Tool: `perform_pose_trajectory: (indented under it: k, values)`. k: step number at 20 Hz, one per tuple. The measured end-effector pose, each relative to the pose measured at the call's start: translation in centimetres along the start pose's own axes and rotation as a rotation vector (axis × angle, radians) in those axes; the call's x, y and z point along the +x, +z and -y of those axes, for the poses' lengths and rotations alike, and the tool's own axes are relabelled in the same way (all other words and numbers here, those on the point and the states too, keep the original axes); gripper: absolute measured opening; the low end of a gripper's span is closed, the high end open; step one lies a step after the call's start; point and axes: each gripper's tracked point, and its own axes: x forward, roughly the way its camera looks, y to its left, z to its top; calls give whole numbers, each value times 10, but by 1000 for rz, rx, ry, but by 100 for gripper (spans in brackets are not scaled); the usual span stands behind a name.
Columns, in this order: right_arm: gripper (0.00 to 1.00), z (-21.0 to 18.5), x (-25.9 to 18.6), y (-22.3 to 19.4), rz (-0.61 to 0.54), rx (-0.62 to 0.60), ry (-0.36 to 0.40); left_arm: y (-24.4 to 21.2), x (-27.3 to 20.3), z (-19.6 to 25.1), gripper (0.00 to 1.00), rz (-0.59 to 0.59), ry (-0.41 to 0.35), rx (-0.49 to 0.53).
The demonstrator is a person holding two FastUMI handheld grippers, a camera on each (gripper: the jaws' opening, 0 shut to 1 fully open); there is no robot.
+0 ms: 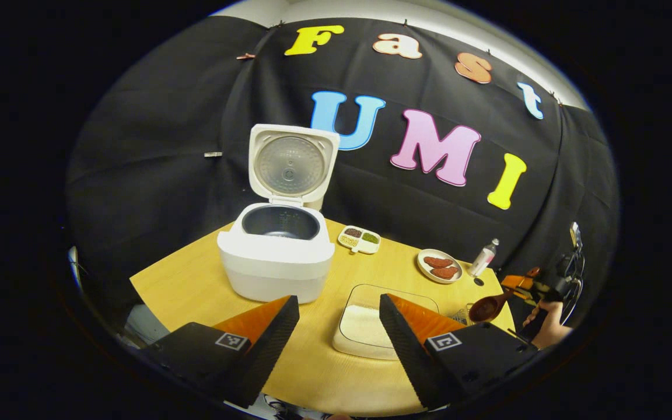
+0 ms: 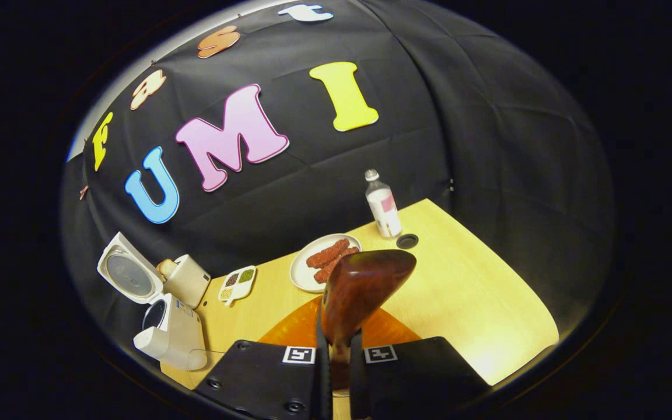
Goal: Close the left gripper, press the button to open the rice cooker; take a wooden spoon from the chopstick holder with the right hand, scoop a spoonful of rice and pour it into the rice cooker, then put the wooden spoon back into the chopstick holder.
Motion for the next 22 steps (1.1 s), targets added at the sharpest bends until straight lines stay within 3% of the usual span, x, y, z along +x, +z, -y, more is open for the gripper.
perform_pose_trajectory:
  k: [6,11,12,13,14,17,22]
  values:
    - [16,20,21,-30,-54,67,-30,-4,-9,-8,96,0,80,37]
    - [23,29,25,-38,-74,100,-43,4,-6,-4,96,34,100,36]
    - [17,30,24,-35,-65,100,-45,8,-4,-4,95,40,101,47]
    - [24,29,21,-33,-58,100,-41,9,-1,-5,96,43,105,57]
    - [39,27,18,-30,-52,96,-34,12,0,-8,96,48,110,61]
    - [100,33,7,-31,-39,52,-46,28,4,-18,96,79,125,76]
    - [98,48,-28,-43,-41,62,-101,72,11,-44,96,133,144,91]
